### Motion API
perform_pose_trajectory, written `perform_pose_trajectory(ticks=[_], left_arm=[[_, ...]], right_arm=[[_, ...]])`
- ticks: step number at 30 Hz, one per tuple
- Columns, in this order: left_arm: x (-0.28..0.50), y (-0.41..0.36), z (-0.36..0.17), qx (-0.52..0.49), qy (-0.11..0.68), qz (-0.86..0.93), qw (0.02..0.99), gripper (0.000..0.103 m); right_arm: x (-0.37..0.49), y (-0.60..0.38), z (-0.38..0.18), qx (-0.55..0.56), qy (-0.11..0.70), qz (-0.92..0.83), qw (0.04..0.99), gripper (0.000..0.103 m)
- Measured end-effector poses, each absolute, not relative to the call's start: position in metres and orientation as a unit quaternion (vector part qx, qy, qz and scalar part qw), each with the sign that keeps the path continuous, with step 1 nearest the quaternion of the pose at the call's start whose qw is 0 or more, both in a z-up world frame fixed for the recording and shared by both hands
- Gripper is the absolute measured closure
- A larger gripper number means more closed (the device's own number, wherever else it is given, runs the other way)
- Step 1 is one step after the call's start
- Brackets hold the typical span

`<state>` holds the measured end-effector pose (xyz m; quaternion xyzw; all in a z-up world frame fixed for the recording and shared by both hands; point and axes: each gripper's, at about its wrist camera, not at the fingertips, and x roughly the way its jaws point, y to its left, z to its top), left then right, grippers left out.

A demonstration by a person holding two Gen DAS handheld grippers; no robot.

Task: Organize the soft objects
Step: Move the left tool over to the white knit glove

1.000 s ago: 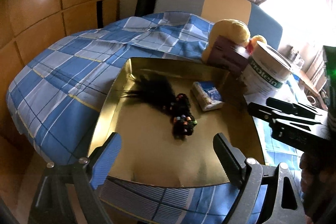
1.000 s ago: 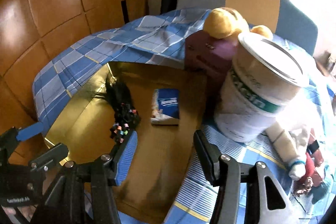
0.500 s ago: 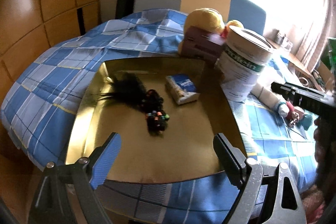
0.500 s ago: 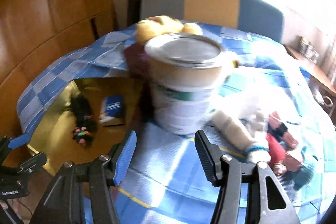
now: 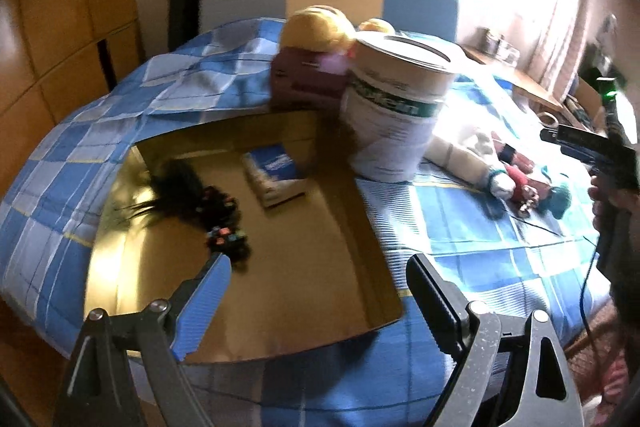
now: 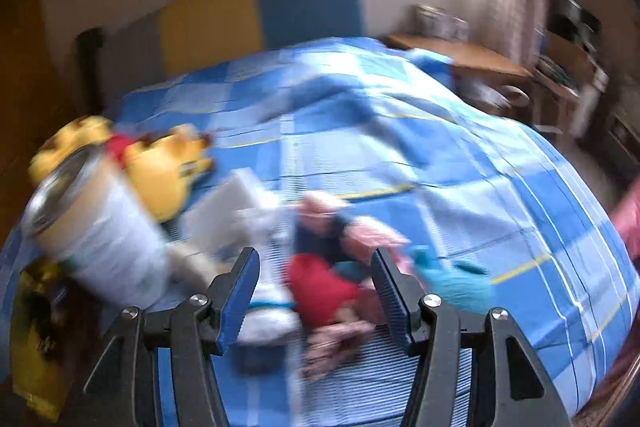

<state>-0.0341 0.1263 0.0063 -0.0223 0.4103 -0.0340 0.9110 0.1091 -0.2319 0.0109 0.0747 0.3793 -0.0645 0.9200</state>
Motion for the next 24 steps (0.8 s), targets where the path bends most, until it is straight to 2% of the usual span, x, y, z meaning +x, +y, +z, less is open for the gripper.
perform_pose_trajectory(ticks=[8,15,18,20,22,24], left_arm=[[-0.008,0.066,0.01,0.004,0.418,-0.093,0.904,0.013],[0.025,0.007,-0.004,0.019,0.438,-0.134,0.889,0.015],[0.04,-0.021,-0.014,0.023,0.454,-0.164,0.875,0.027],[0.048,-0.036,-0.019,0.022,0.463,-0.182,0.867,0.041],[0.06,-0.053,-0.025,0.017,0.473,-0.202,0.857,0.046],[0.073,-0.068,-0.033,0.004,0.486,-0.21,0.848,0.046]], right_arm=[[0.109,-0.301,-0.023,0.211,0.404,-0.115,0.883,0.044],[0.106,-0.303,-0.023,0.239,0.404,-0.092,0.878,0.044],[0.107,-0.307,-0.025,0.262,0.404,-0.082,0.873,0.044],[0.106,-0.312,-0.025,0.278,0.402,-0.08,0.869,0.044],[0.105,-0.318,-0.027,0.297,0.4,-0.08,0.863,0.044],[0.103,-0.323,-0.028,0.312,0.399,-0.081,0.859,0.044]])
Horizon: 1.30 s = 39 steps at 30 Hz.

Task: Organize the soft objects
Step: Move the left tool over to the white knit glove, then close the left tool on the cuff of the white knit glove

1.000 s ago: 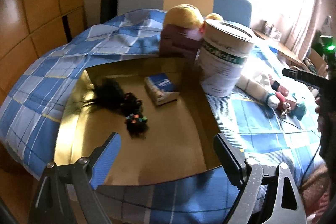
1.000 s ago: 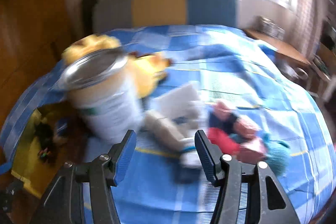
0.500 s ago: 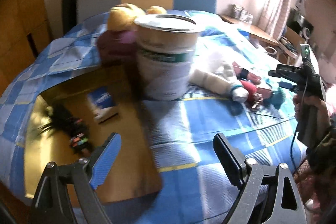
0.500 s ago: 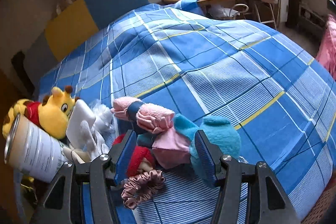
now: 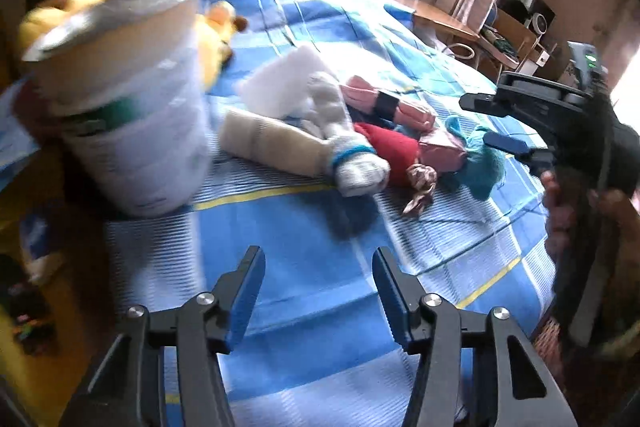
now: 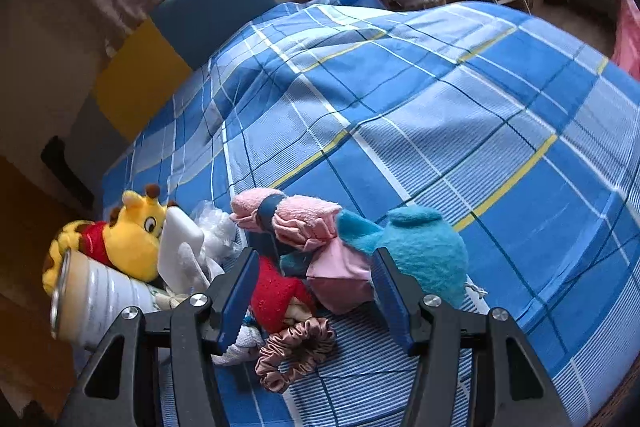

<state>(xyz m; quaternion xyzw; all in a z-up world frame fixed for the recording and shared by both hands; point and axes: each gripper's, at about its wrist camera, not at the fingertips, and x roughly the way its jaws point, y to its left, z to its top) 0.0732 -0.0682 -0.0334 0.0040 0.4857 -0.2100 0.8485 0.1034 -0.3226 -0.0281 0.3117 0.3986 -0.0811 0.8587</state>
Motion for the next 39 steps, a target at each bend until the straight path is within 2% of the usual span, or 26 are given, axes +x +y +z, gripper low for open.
perform_pose_trajectory(ticks=[6,9,12,13,14,17,20,24,36,39], left_arm=[[0.11,-0.106,-0.053,-0.022,0.507,-0.207,0.836,0.044],[0.124,-0.119,-0.064,-0.017,0.515,-0.196,0.834,0.037],[0.139,-0.129,-0.077,-0.029,0.531,-0.19,0.825,0.04],[0.143,-0.132,-0.08,-0.032,0.534,-0.195,0.822,0.048],[0.146,-0.135,-0.082,-0.03,0.535,-0.201,0.82,0.066],[0.148,-0.135,-0.085,-0.036,0.53,-0.214,0.82,0.077],[0.136,-0.129,-0.081,-0.033,0.517,-0.234,0.822,0.08],[0.098,-0.107,-0.072,-0.017,0.502,-0.268,0.822,0.08],[0.005,-0.026,-0.082,-0.01,0.526,-0.283,0.802,0.077],[0.001,-0.019,-0.079,-0.013,0.524,-0.271,0.807,0.059]], right_arm=[[0.102,-0.33,-0.03,0.335,0.394,-0.075,0.852,0.044],[0.103,-0.329,-0.031,0.341,0.396,-0.068,0.85,0.044],[0.104,-0.329,-0.033,0.345,0.4,-0.059,0.847,0.044],[0.104,-0.328,-0.033,0.345,0.402,-0.059,0.846,0.044],[0.105,-0.328,-0.034,0.346,0.404,-0.058,0.845,0.044],[0.106,-0.327,-0.037,0.345,0.408,-0.055,0.843,0.044],[0.105,-0.327,-0.036,0.34,0.406,-0.057,0.846,0.044],[0.106,-0.327,-0.035,0.335,0.405,-0.06,0.849,0.044],[0.107,-0.318,-0.035,0.304,0.417,-0.066,0.854,0.044],[0.109,-0.313,-0.036,0.292,0.425,-0.063,0.855,0.044]])
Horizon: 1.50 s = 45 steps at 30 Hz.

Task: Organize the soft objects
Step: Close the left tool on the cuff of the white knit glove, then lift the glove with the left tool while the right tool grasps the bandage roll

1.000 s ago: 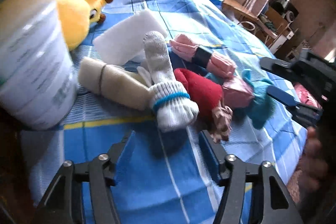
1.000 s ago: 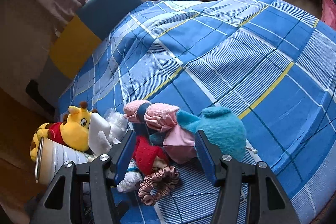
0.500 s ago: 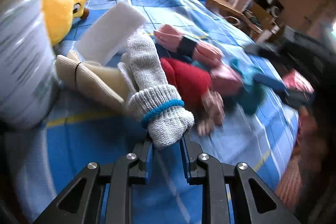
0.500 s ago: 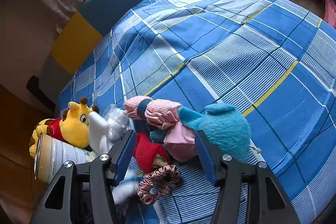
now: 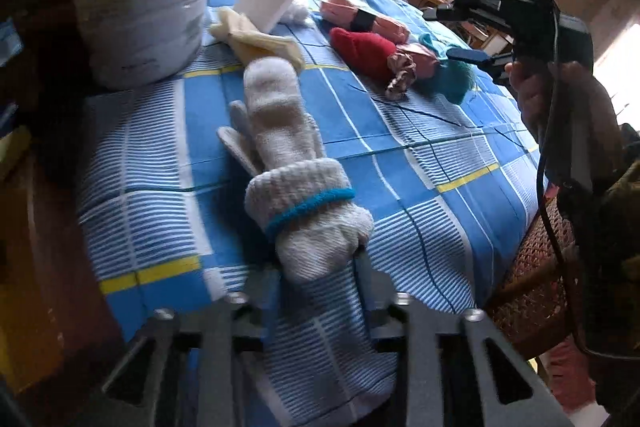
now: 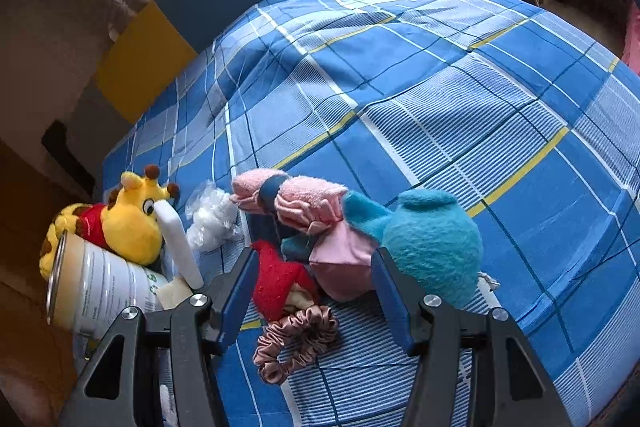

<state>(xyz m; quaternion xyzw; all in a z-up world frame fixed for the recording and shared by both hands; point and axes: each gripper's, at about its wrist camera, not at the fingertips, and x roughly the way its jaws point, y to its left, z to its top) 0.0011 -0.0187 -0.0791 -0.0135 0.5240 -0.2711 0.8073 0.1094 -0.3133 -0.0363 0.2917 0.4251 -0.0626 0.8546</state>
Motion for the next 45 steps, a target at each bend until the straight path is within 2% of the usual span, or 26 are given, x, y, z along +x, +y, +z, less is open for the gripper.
perform_pose_trajectory(ticks=[2,7,10,16,24,34,38,39,41,45], left_arm=[[0.001,-0.015,-0.074,-0.019,0.516,-0.257,0.817,0.042],[0.019,-0.019,-0.072,-0.046,0.52,-0.229,0.822,0.036],[0.031,-0.026,-0.075,-0.043,0.521,-0.213,0.826,0.035],[0.036,-0.038,-0.09,-0.002,0.497,-0.193,0.846,0.044],[0.031,-0.034,-0.095,0.003,0.476,-0.206,0.855,0.044],[0.024,-0.023,-0.096,-0.009,0.459,-0.219,0.861,0.048],[0.021,-0.017,-0.095,-0.013,0.456,-0.223,0.862,0.048],[0.02,-0.016,-0.096,-0.013,0.455,-0.223,0.862,0.048],[0.019,-0.014,-0.095,-0.015,0.454,-0.223,0.862,0.048],[0.017,-0.011,-0.095,-0.017,0.454,-0.224,0.862,0.048]], right_arm=[[0.11,-0.312,-0.037,0.286,0.429,-0.065,0.854,0.044],[0.11,-0.312,-0.039,0.286,0.433,-0.069,0.852,0.044],[0.11,-0.311,-0.039,0.283,0.432,-0.066,0.854,0.044],[0.116,-0.291,-0.038,0.267,0.437,-0.009,0.859,0.044],[0.129,-0.206,-0.045,0.153,0.494,0.14,0.844,0.044],[0.188,-0.153,-0.077,0.134,0.55,0.149,0.811,0.044],[0.203,-0.13,-0.091,0.095,0.579,0.156,0.795,0.044],[0.202,-0.124,-0.091,0.076,0.577,0.155,0.798,0.047],[0.199,-0.115,-0.089,0.048,0.578,0.157,0.8,0.063],[0.183,-0.104,-0.081,-0.012,0.572,0.14,0.808,0.074]])
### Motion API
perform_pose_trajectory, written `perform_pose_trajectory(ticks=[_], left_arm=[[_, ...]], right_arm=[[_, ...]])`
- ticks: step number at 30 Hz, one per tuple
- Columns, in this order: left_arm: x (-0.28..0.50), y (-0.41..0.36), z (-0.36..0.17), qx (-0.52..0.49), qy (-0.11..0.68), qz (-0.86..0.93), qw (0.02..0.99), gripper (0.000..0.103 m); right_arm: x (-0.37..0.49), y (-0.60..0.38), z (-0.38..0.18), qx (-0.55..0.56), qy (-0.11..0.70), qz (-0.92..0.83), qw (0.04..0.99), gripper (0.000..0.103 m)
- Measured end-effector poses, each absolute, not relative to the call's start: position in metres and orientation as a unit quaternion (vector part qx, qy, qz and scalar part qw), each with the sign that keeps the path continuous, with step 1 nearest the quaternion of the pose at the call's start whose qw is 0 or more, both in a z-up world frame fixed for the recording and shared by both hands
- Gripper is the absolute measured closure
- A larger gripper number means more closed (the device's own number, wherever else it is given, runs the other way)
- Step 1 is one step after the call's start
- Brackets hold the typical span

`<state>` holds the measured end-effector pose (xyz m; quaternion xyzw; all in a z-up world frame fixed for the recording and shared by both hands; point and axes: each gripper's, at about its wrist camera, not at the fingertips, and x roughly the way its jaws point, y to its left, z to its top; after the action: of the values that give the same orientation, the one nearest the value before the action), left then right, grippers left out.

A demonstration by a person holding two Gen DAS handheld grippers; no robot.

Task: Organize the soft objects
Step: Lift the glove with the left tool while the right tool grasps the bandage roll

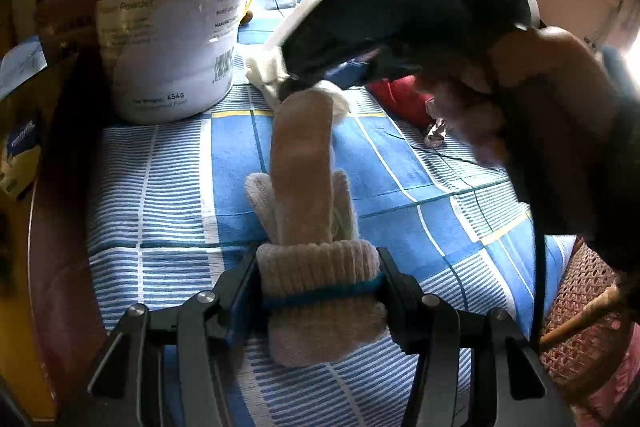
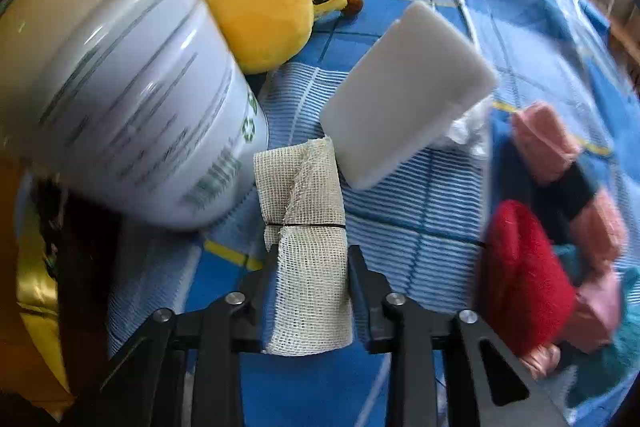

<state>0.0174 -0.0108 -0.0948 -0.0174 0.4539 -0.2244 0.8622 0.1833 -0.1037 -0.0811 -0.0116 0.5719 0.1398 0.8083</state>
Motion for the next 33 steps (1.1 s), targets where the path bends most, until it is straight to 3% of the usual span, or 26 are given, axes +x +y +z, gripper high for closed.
perform_pose_trajectory(ticks=[5,11,33], left_arm=[[0.015,-0.006,-0.095,-0.018,0.452,-0.221,0.864,0.05],[0.009,-0.013,-0.092,0.0,0.451,-0.211,0.867,0.053],[-0.024,-0.011,-0.049,0.026,0.428,-0.189,0.884,0.058]], right_arm=[[0.145,-0.116,-0.082,-0.063,0.571,0.118,0.81,0.075],[0.136,-0.153,-0.093,0.047,0.57,0.134,0.809,0.074],[0.136,-0.149,-0.094,-0.004,0.551,0.139,0.823,0.074]])
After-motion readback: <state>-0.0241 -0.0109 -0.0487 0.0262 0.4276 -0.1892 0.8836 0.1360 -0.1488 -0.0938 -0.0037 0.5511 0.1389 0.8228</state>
